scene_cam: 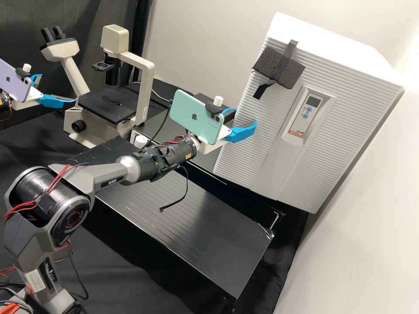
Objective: Open the incubator door.
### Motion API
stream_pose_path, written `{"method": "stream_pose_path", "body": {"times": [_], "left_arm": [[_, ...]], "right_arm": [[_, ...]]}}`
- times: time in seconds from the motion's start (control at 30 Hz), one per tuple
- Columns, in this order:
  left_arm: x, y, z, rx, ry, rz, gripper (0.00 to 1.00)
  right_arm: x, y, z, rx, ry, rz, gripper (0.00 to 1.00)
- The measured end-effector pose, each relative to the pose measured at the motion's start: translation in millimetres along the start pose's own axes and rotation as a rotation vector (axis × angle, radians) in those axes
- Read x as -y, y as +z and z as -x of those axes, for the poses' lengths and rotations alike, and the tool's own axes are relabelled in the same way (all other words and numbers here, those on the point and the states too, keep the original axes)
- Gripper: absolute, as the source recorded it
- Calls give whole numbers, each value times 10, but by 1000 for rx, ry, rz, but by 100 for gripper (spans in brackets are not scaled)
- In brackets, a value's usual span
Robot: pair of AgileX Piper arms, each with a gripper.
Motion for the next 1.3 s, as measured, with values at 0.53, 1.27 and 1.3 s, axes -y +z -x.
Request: {"method": "stream_pose_path", "body": {"times": [0.53,1.27,1.3], "left_arm": [[0,0,0,0,0,0,100],[0,0,0,0,0,0,100],[0,0,0,0,0,0,100]], "right_arm": [[-259,225,473,-8,36,-38,0],[-579,452,1073,125,206,-63,100],[-590,458,1081,135,210,-56,100]]}}
